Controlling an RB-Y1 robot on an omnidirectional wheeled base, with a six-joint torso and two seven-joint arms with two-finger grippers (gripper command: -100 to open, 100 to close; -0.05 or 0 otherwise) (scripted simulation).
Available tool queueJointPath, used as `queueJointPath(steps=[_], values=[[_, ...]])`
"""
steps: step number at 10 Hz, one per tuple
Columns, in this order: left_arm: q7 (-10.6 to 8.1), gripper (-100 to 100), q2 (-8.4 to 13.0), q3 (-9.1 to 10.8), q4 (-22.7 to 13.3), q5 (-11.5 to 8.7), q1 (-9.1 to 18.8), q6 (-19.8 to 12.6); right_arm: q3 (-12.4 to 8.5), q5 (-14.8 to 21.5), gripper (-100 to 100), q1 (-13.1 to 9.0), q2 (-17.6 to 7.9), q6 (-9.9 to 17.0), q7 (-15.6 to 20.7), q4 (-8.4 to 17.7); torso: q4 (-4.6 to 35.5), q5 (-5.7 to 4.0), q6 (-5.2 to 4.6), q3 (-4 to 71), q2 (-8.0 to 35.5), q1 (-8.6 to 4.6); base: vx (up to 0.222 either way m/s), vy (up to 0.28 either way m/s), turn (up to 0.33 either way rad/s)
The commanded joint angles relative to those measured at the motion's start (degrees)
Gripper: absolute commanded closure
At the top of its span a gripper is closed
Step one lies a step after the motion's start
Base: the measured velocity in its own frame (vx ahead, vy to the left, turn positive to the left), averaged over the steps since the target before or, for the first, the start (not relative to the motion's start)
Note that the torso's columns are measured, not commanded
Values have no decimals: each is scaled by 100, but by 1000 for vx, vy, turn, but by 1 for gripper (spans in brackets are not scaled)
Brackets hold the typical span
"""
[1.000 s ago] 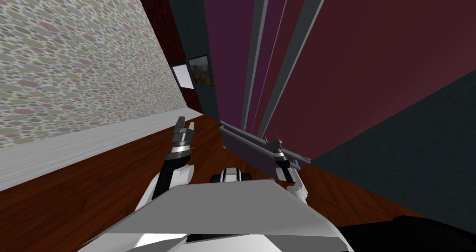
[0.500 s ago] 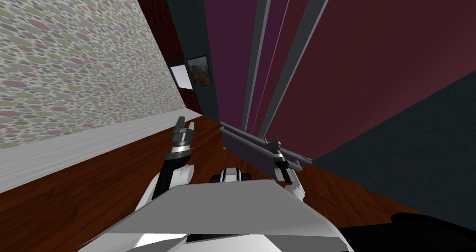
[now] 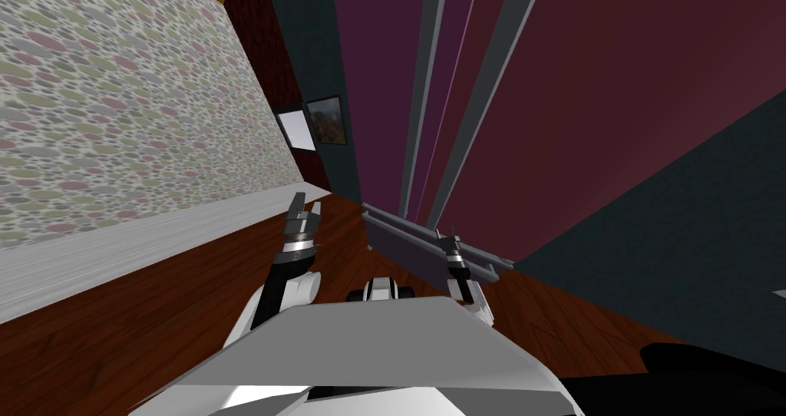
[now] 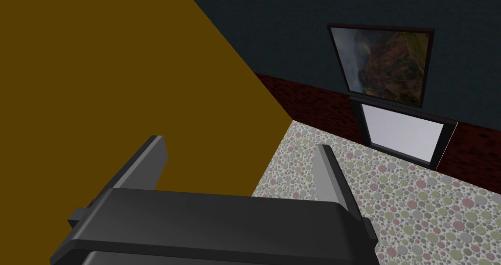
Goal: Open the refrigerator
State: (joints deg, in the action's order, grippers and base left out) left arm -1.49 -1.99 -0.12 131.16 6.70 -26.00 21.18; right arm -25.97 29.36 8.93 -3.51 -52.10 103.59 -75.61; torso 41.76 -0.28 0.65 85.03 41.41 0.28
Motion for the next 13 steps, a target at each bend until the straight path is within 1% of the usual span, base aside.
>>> queueJointPath(steps=[1,2,3,4,5,7,8,9,10,11,12,13], values=[[0,0,0,0,0,0,0,0,-19,115,-100,-38,439,-34,284,176,0,1,2,-2,3,9,33,37,-4],[0,0,0,0,0,0,0,0,-19,115,-100,-38,471,-34,284,176,2,1,3,-8,12,12,11,21,-12],[0,0,0,0,0,0,0,0,-31,126,-100,-49,586,-44,326,200,15,8,6,-14,24,9,0,0,0],[0,0,0,0,0,0,0,0,-109,73,-100,-44,468,-72,305,191,19,10,4,-19,32,11,-6,-11,-44],[0,0,0,0,0,0,1,0,-136,64,-100,-135,371,109,207,95,21,11,-11,-21,36,-2,-3,-6,-85],[0,0,0,0,0,0,1,0,-140,66,-100,-207,296,258,128,33,19,10,6,1,-3,-10,4,8,-32],[0,0,0,0,0,0,1,0,-212,28,-100,-180,277,150,169,97,16,11,18,15,-27,-5,-18,0,-26],[0,0,0,0,0,0,0,0,-133,62,100,-81,427,-3,266,142,20,18,-14,9,-6,-10,-3,-6,73],[0,0,0,0,0,0,0,0,-133,62,100,-81,427,-3,266,142,50,34,-39,-19,47,-7,21,-4,92],[0,0,0,0,0,0,0,0,-131,61,100,-44,465,-78,306,173,63,40,-56,-47,90,-8,18,-5,18],[0,0,0,0,0,0,0,0,-133,65,100,-48,443,4,265,117,60,31,-60,-59,108,-17,7,-5,-14],[0,0,0,0,0,0,1,0,-136,62,-100,-46,199,-4,265,119,59,29,-57,-58,105,-20,0,0,0]])
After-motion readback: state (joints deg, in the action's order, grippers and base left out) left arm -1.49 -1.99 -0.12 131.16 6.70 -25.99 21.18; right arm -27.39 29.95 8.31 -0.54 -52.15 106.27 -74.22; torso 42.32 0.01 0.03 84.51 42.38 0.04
